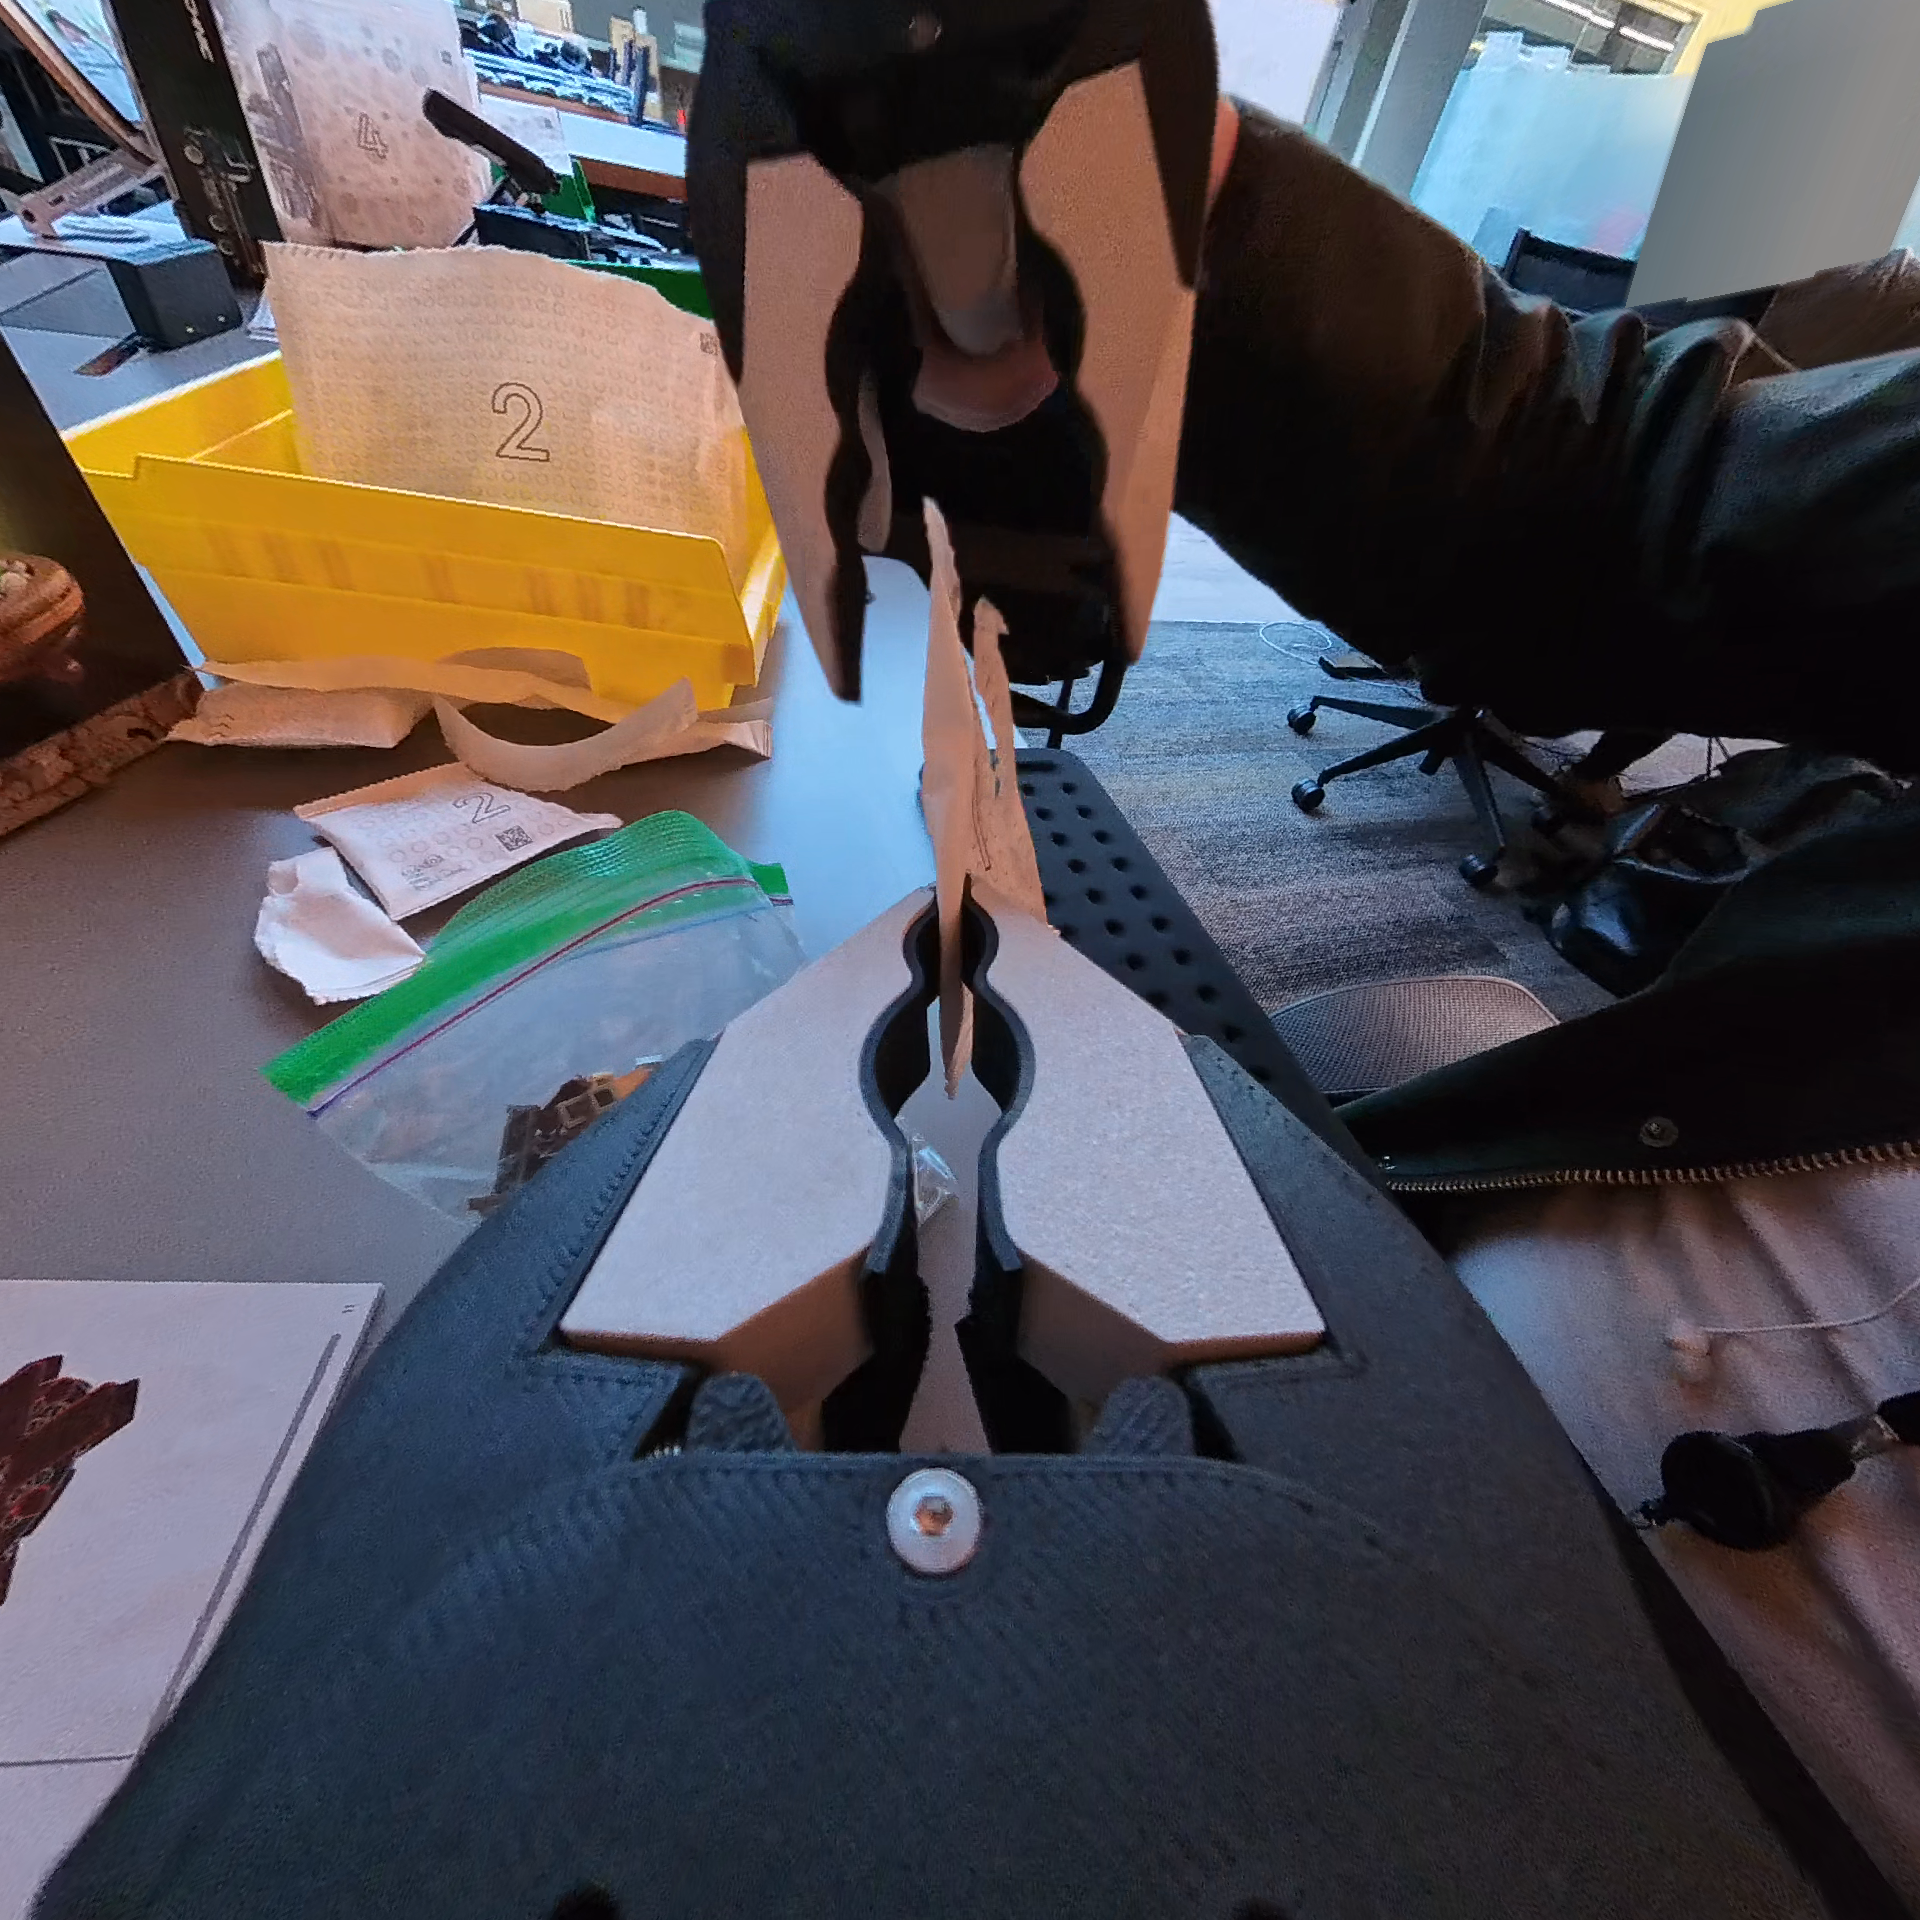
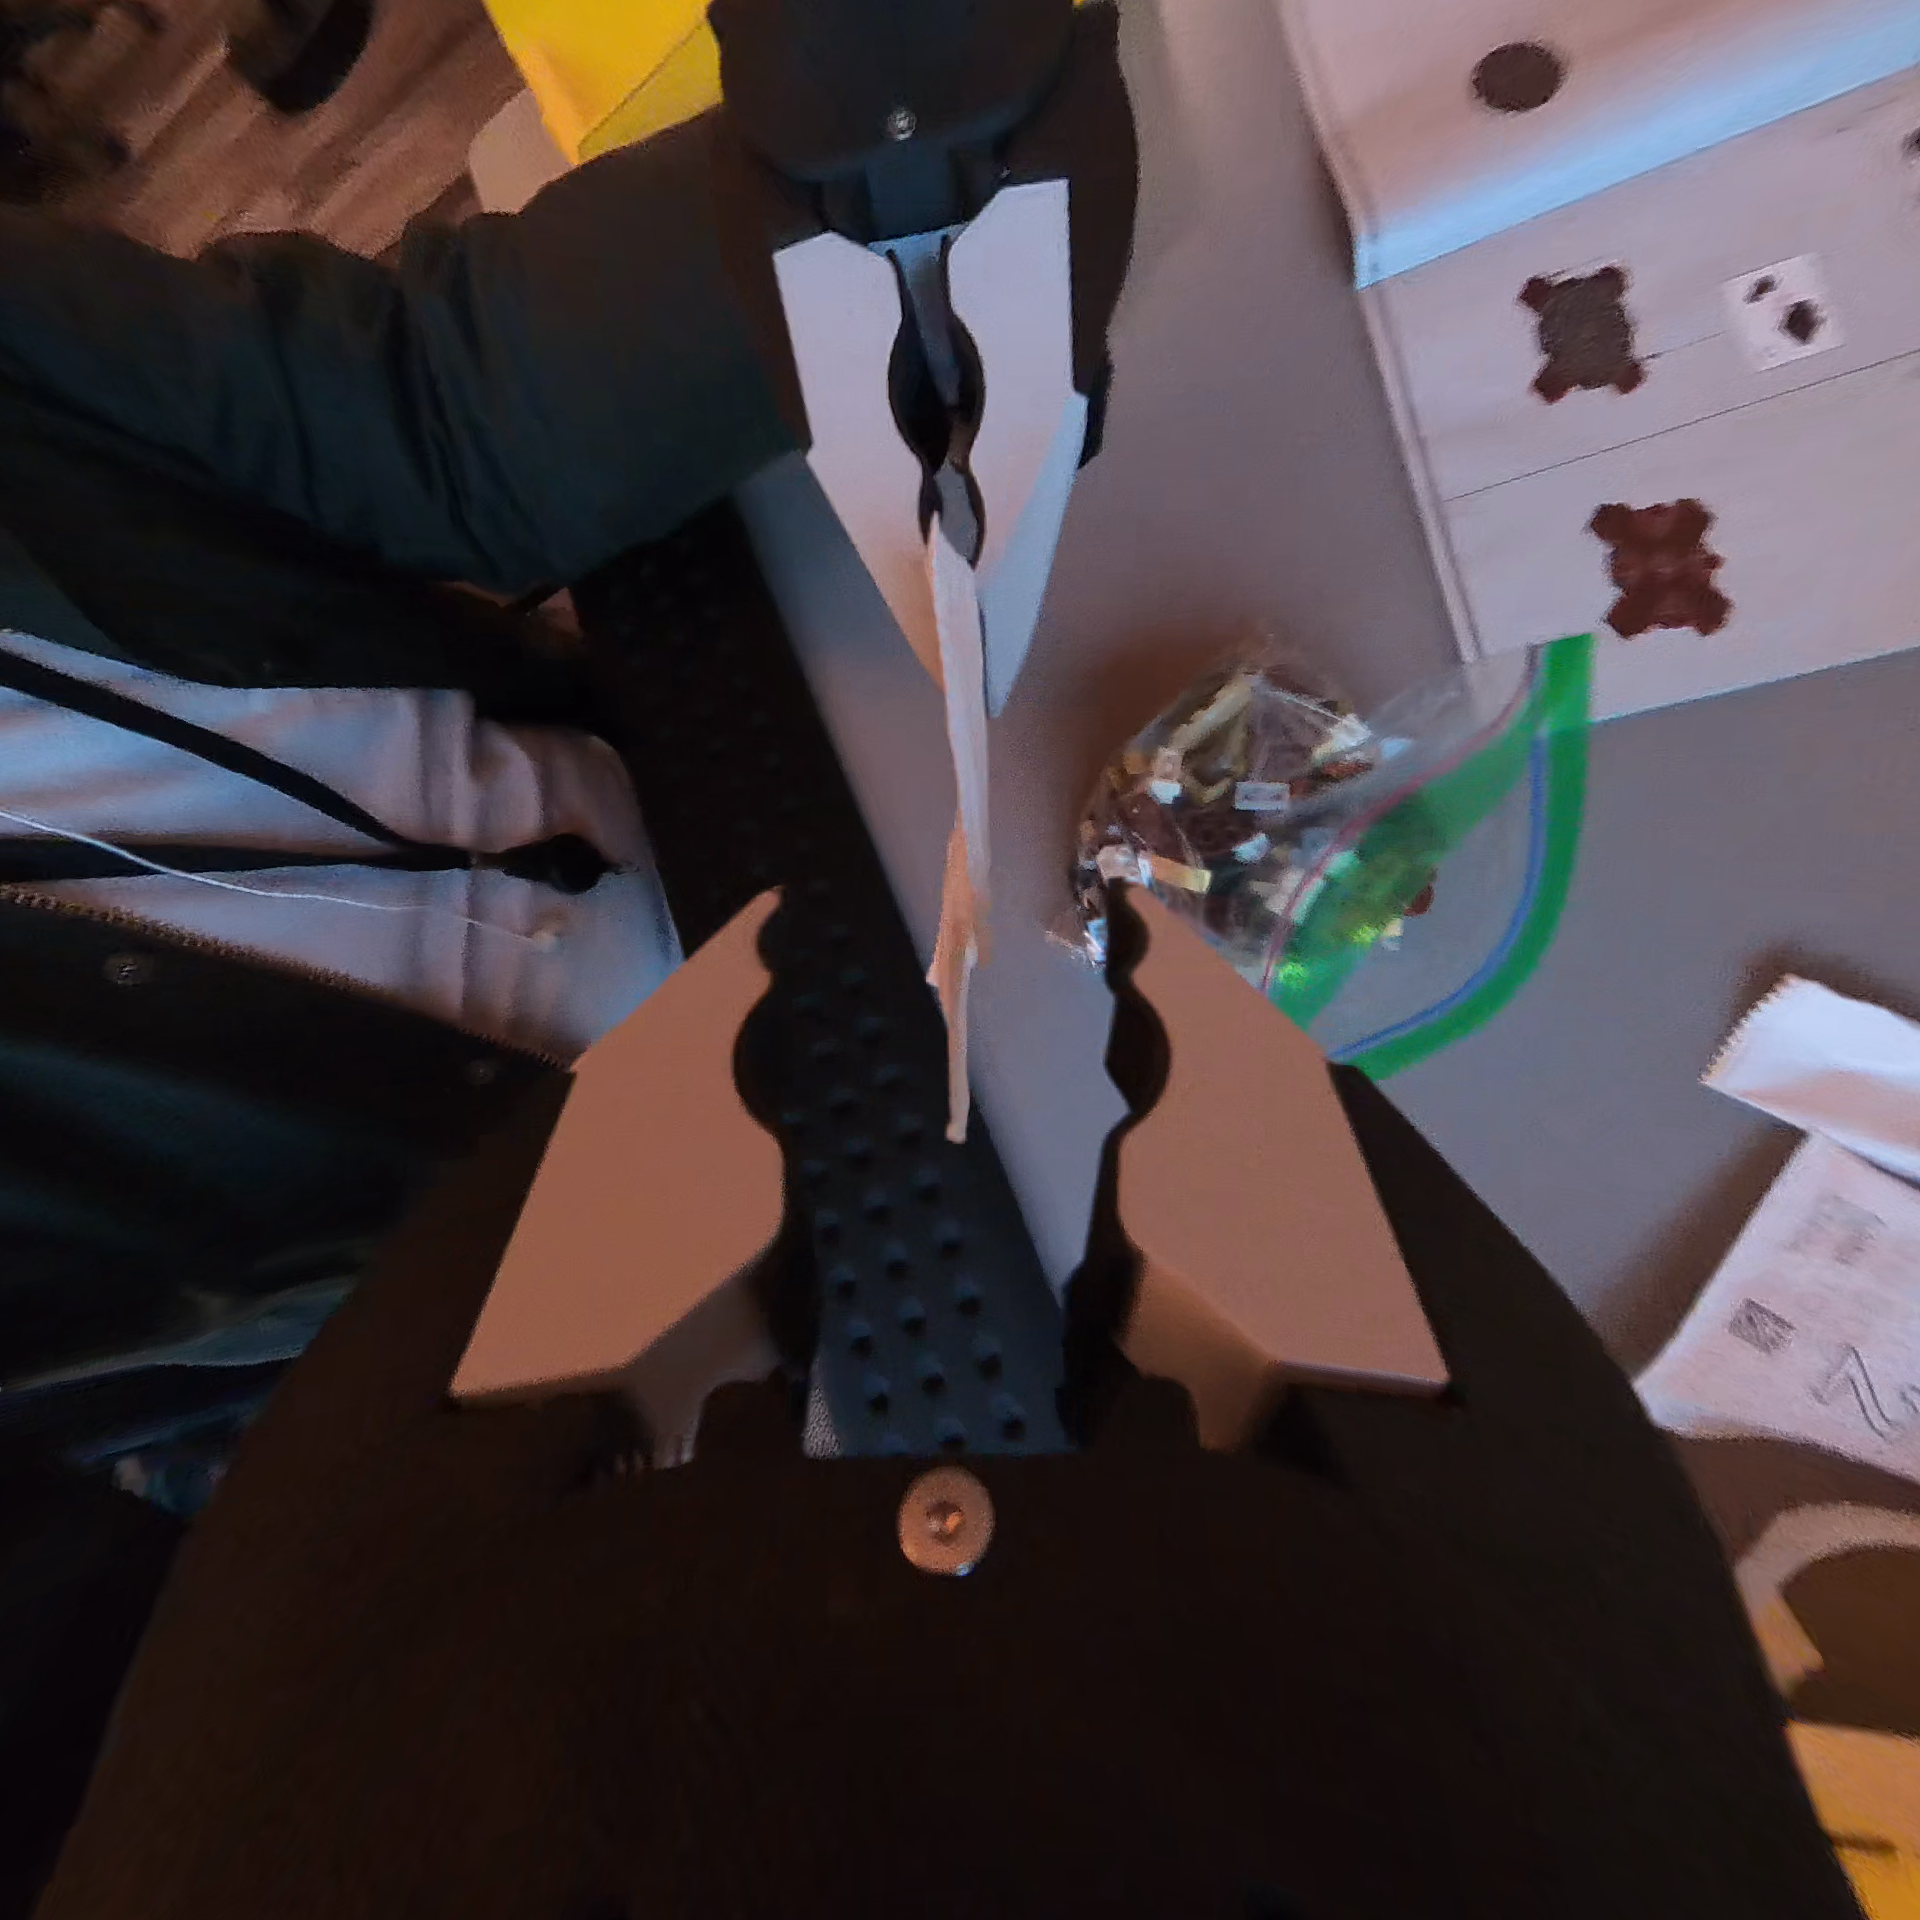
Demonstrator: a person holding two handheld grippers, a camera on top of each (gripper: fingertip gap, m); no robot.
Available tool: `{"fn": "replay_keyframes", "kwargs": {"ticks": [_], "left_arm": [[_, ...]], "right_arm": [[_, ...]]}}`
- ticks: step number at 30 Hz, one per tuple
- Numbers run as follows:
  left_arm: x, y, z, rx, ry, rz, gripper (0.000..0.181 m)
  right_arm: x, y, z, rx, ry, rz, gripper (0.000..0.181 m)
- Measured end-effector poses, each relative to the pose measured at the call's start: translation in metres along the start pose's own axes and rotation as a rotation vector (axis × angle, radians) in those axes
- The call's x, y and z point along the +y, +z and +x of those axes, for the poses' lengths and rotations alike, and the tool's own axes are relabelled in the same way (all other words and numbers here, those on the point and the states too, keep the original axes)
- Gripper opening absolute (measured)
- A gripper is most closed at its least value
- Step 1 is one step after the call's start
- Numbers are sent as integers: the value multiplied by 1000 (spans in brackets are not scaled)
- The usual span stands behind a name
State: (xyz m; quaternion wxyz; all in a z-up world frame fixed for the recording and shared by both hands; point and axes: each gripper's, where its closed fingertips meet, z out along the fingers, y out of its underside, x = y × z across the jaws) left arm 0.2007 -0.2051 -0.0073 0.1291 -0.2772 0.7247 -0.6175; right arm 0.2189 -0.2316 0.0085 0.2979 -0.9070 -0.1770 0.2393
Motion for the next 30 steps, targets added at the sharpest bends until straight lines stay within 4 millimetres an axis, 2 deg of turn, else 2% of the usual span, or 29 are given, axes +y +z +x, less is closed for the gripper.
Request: {"fn": "replay_keyframes", "kwargs": {"ticks": [2,3,4,5,6,7,10,11,12,14,16,18,22,24,27,28,30], "left_arm": [[0,0,-1,2,-9,3,0],[0,0,-1,5,-15,7,0],[0,-1,-2,1,-17,9,0],[-1,-3,-9,-35,-17,12,16],[-4,-7,-19,-98,-10,20,41],[-8,-16,-30,-162,11,31,52],[-16,-39,-52,-277,130,48,47],[-18,-40,-58,-285,165,41,46],[-16,-37,-66,-285,171,5,45],[-2,-22,-74,-209,125,-129,50],[2,-6,-83,-158,145,-169,55],[6,8,-95,-157,222,-175,57],[30,29,-114,-147,329,-318,63],[37,38,-112,-98,347,-346,50],[37,45,-105,-41,366,-318,6],[36,44,-103,-33,379,-309,0],[31,38,-99,-18,386,-284,0]], "right_arm": [[-3,10,5,8,-11,-6,36],[-1,14,6,7,-28,-18,4],[1,16,7,7,-42,-29,0],[2,13,8,13,-47,-30,0],[1,4,10,25,-45,-17,0],[-5,-11,16,56,-37,31,0],[-37,-72,51,189,44,313,0],[-44,-86,66,220,101,400,0],[-46,-92,82,229,181,467,0],[-35,-80,109,186,373,506,0],[-16,-60,127,170,513,483,0],[1,-50,137,190,583,490,0],[29,-39,149,159,692,542,0],[34,-27,147,94,718,540,0],[42,-6,136,20,739,446,0],[44,-1,135,12,743,420,0],[44,3,128,-49,757,390,0]]}}
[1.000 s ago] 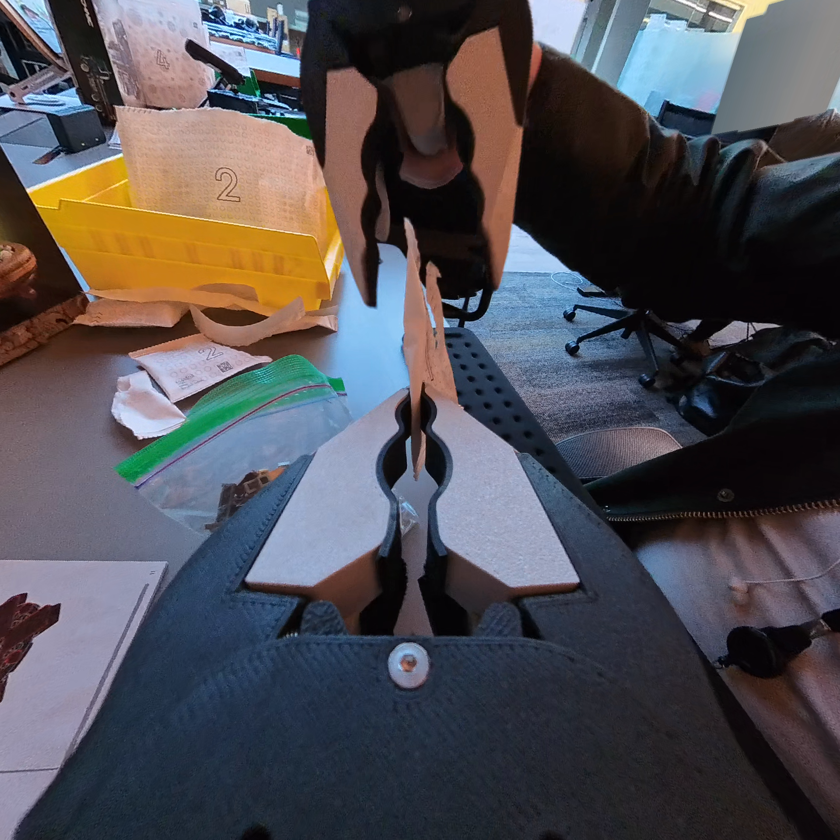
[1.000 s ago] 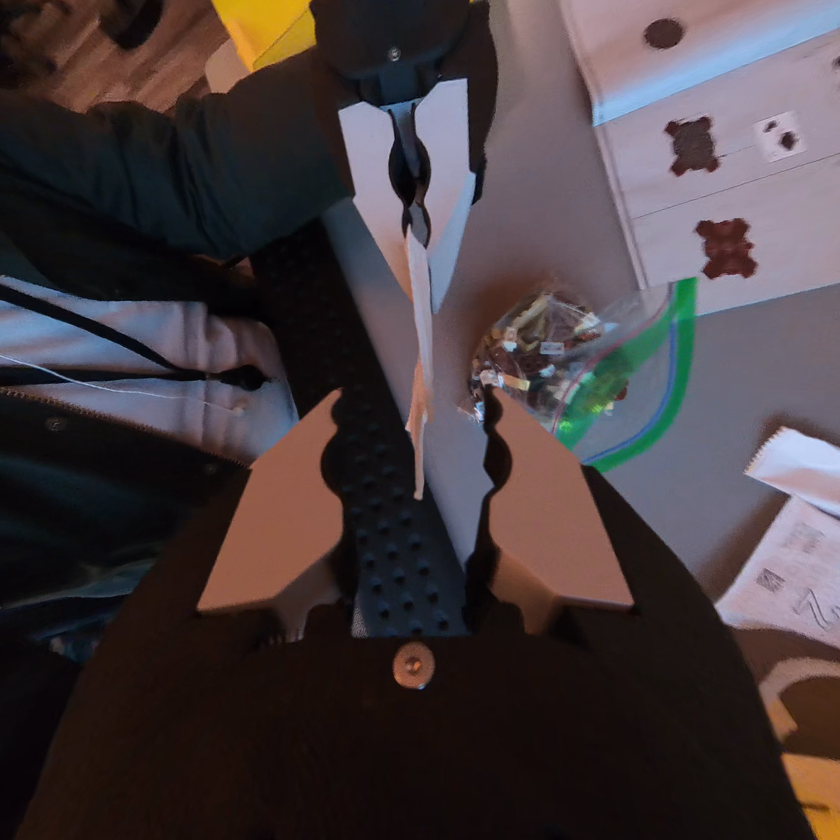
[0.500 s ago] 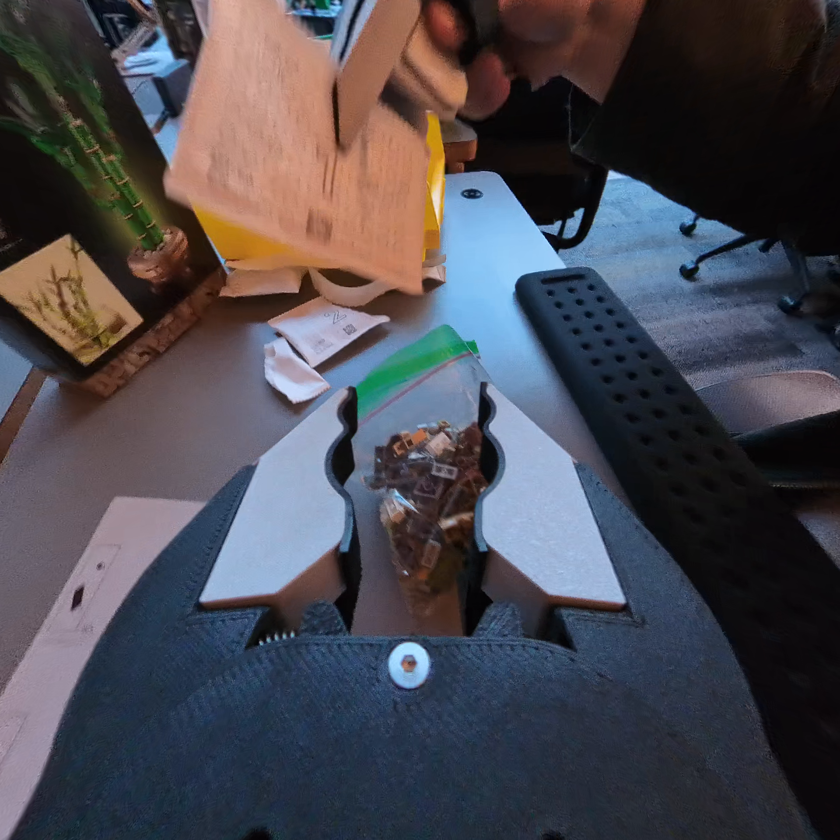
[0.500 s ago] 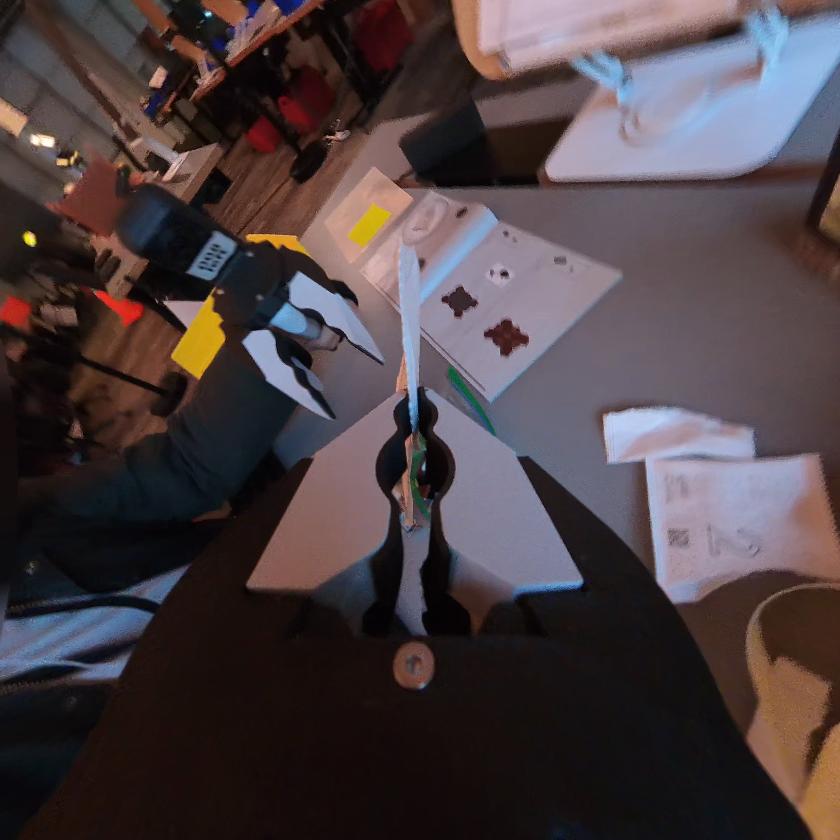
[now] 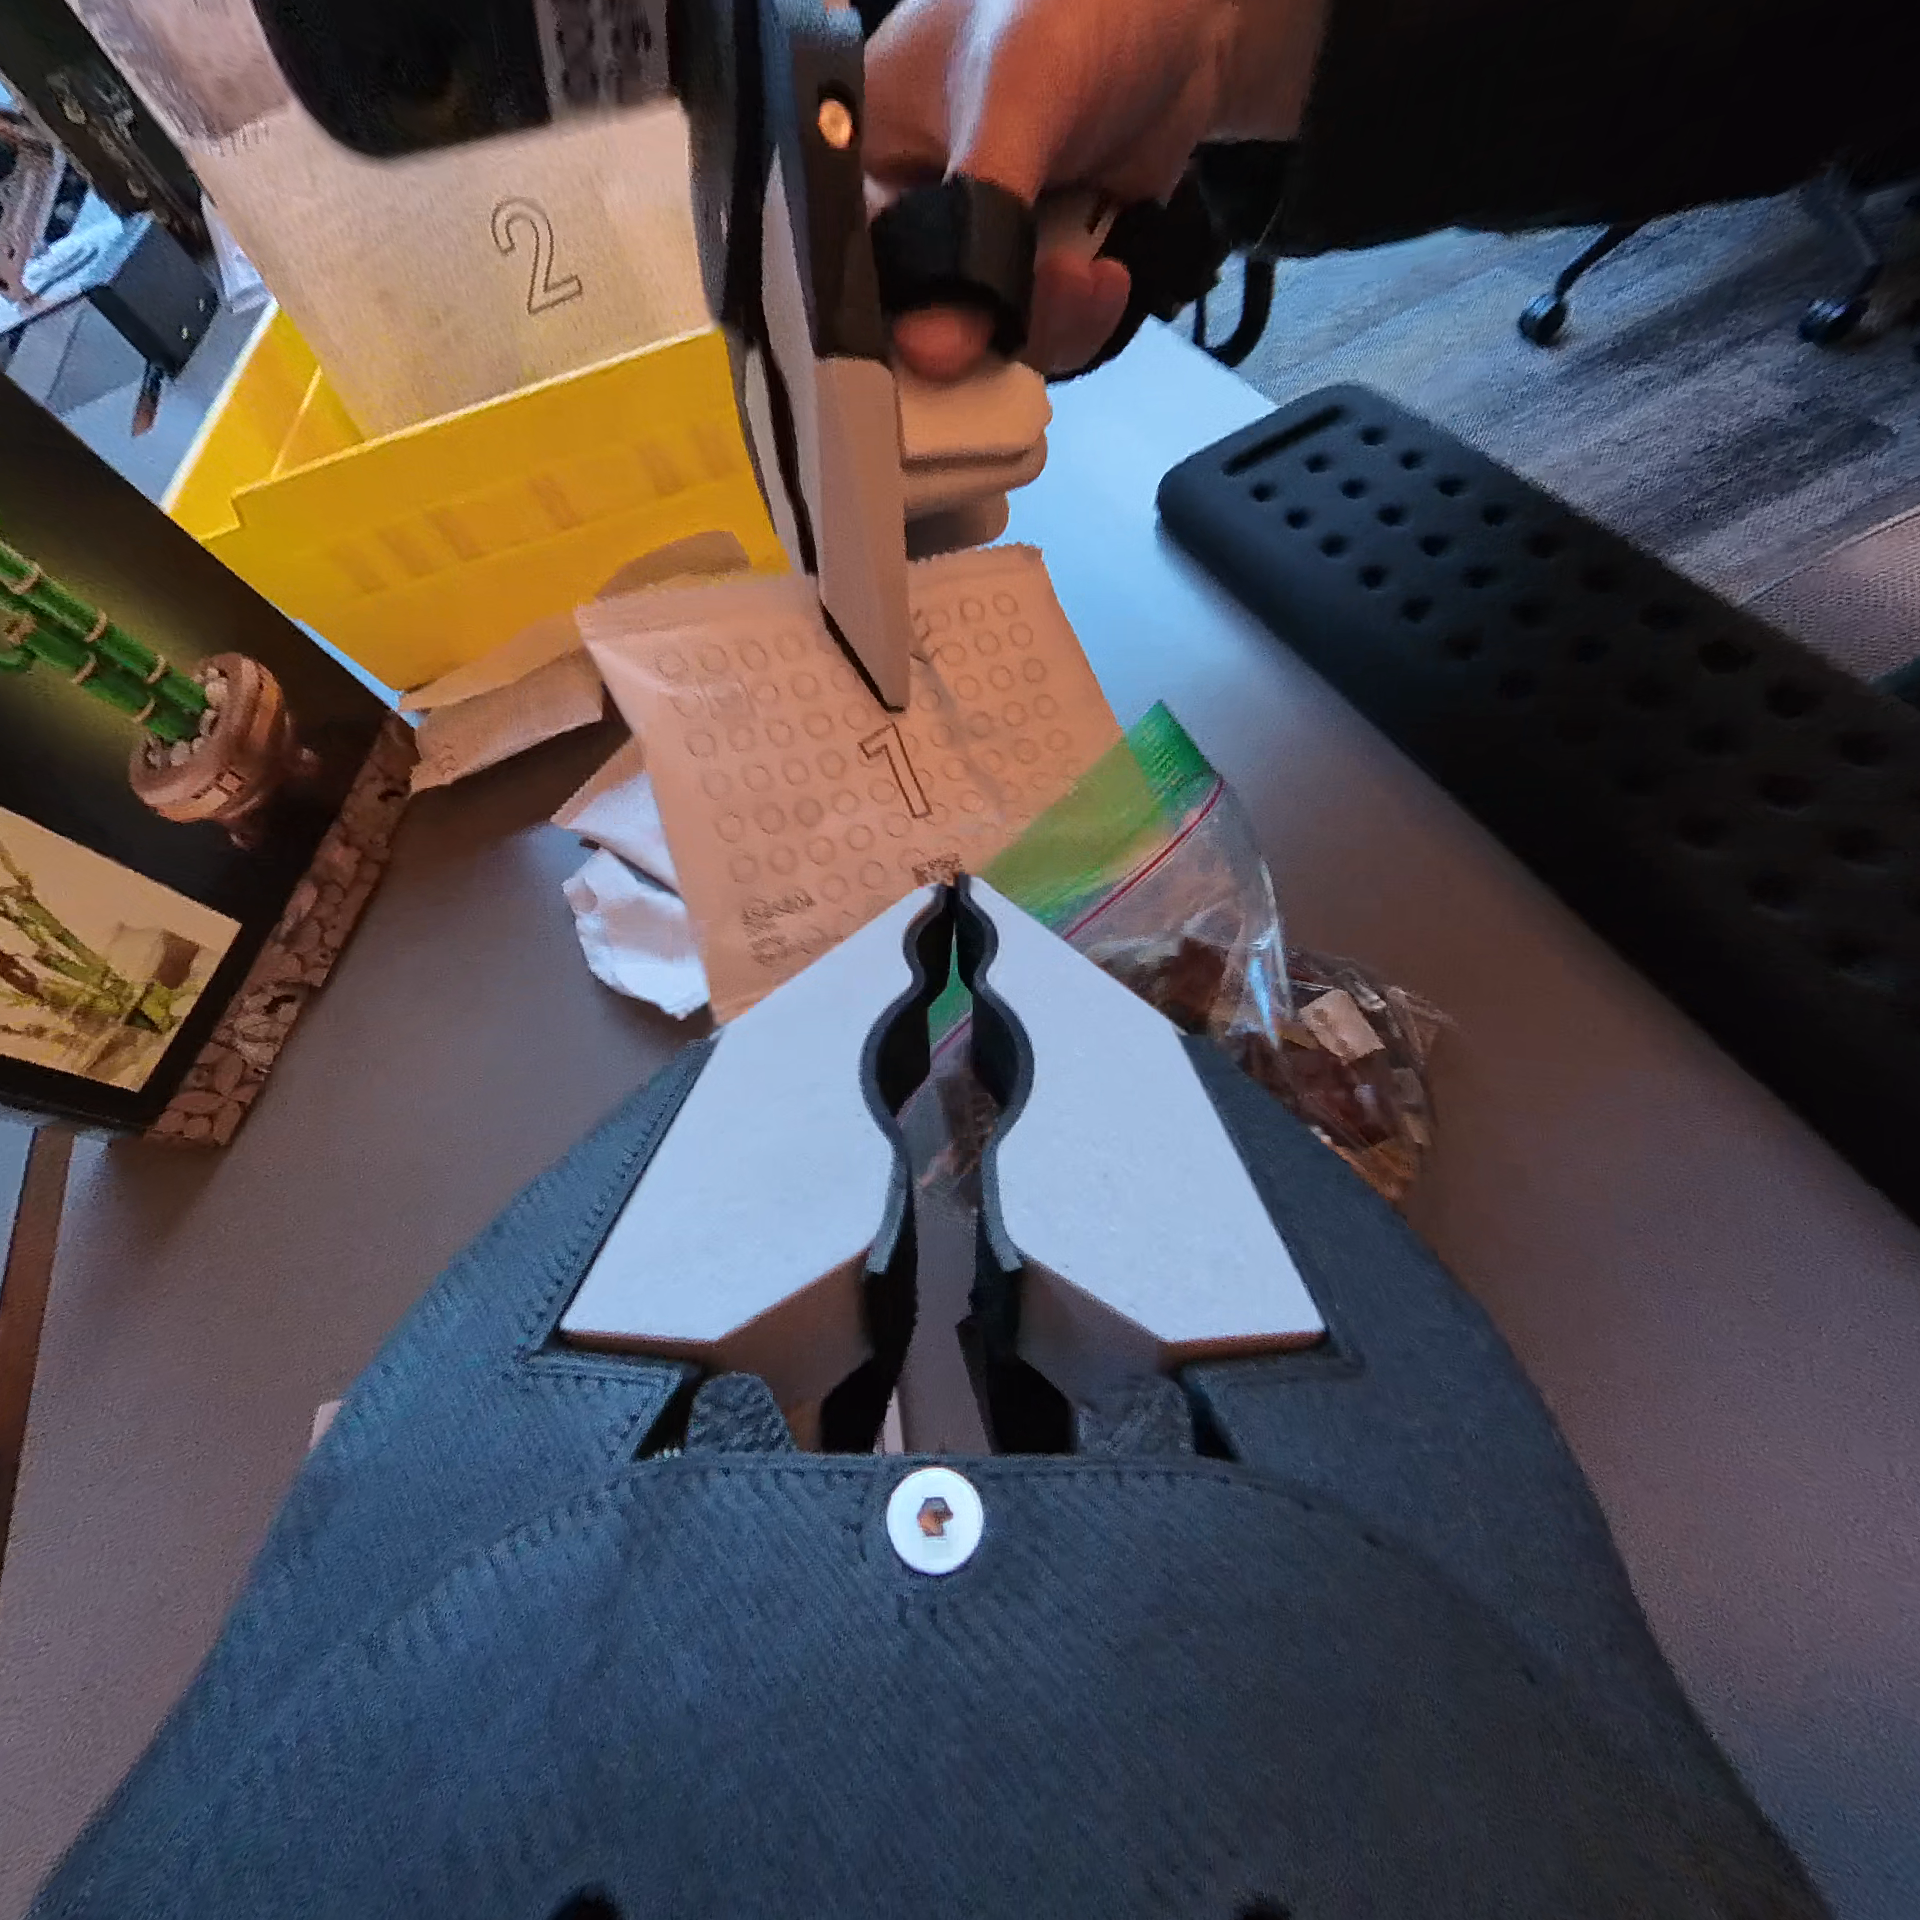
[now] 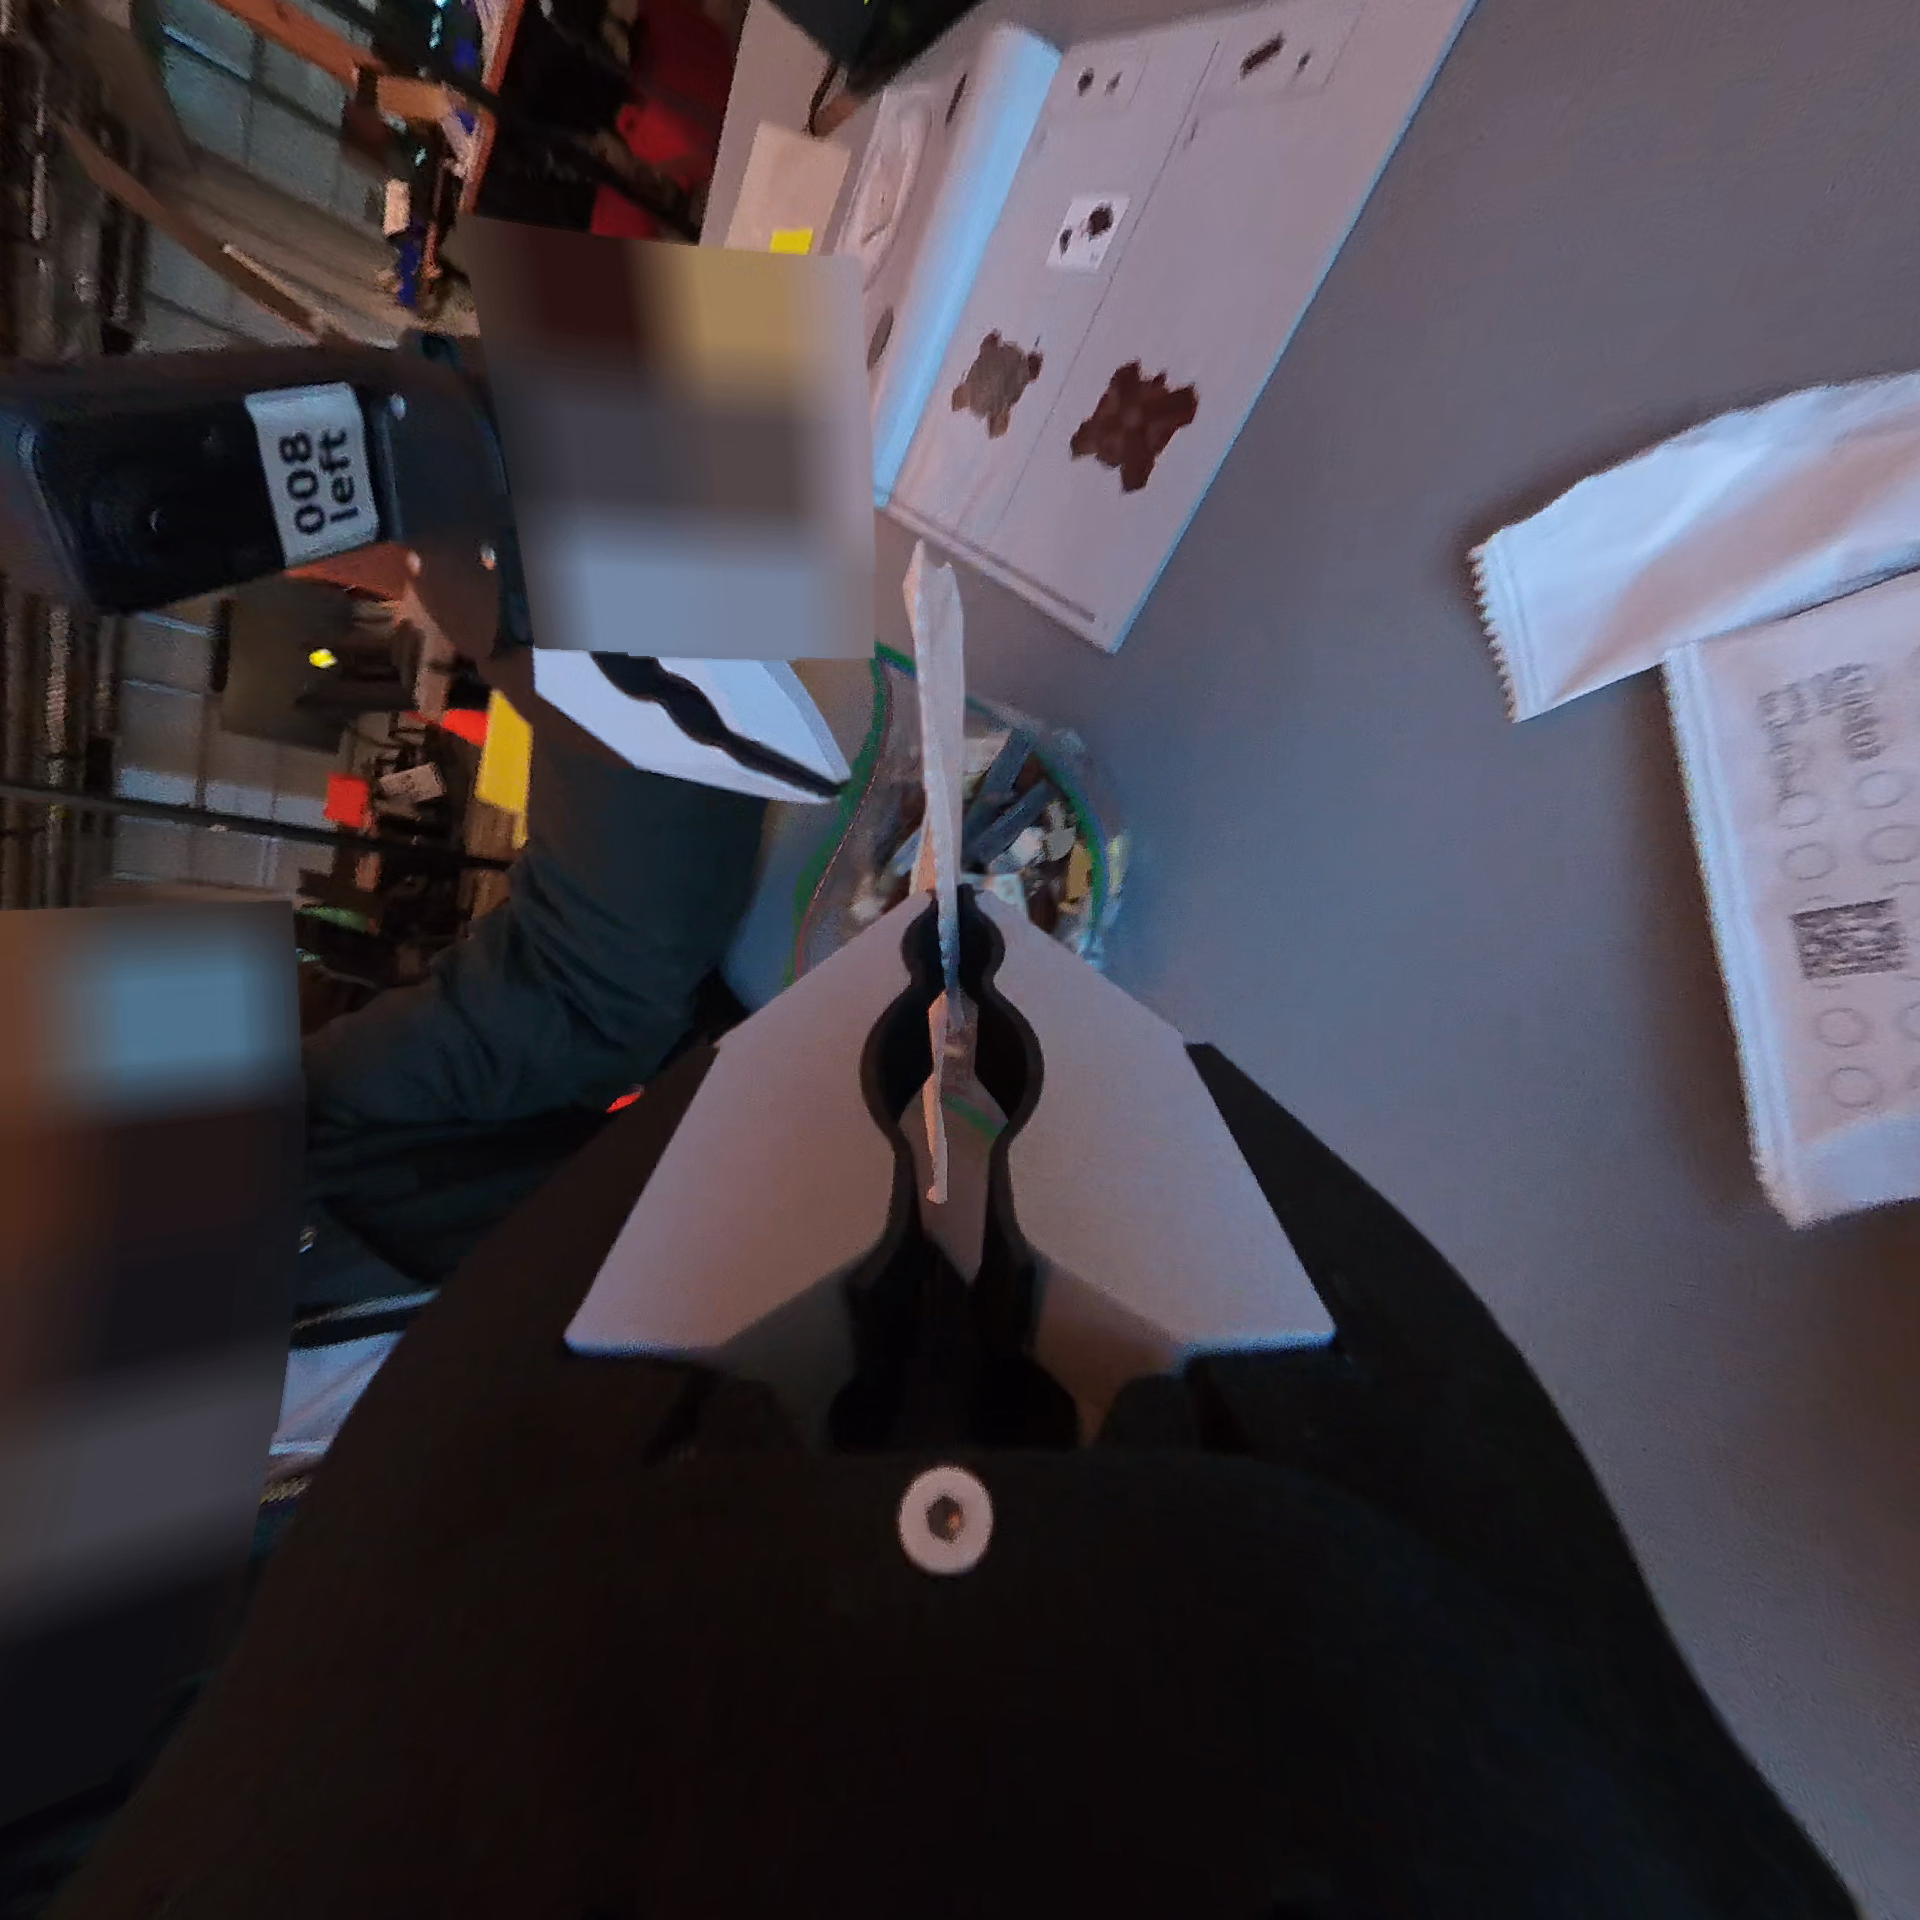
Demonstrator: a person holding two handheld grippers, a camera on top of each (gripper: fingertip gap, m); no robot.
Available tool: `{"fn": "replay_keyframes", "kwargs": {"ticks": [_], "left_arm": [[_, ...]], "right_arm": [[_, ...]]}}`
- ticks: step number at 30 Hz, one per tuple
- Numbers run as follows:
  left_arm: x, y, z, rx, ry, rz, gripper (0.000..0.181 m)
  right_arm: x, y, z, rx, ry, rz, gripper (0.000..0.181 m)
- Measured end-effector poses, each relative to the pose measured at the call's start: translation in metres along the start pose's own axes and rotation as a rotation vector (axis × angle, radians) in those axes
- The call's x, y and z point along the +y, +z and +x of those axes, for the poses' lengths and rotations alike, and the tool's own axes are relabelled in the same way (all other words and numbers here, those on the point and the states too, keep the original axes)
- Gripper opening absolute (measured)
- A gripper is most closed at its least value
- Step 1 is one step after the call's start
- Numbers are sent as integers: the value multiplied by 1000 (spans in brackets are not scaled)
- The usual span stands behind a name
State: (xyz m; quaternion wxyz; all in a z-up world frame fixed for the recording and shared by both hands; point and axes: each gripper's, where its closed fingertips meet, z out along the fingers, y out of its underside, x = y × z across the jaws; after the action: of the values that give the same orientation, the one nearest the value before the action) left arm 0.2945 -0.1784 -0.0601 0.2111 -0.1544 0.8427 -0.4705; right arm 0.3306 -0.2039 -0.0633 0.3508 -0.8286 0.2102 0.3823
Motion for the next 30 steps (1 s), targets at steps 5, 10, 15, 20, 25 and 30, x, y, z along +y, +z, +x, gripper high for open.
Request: {"fn": "replay_keyframes", "kwargs": {"ticks": [5,10,15,20,25,30], "left_arm": [[-9,-18,-9,-67,-8,41,11],[-6,-6,2,-31,14,13,39],[3,11,9,-41,102,-58,8],[7,12,16,14,97,-77,0],[7,0,-6,-103,71,-62,3],[33,-17,-20,-83,-147,-69,36]], "right_arm": [[10,5,-3,-18,0,-109,0],[16,8,-1,-21,20,-174,0],[14,12,-3,-28,20,-210,0],[19,18,-9,-32,-51,-304,0],[26,32,-10,-16,-52,-419,0],[21,39,-1,-31,53,-458,0]]}}
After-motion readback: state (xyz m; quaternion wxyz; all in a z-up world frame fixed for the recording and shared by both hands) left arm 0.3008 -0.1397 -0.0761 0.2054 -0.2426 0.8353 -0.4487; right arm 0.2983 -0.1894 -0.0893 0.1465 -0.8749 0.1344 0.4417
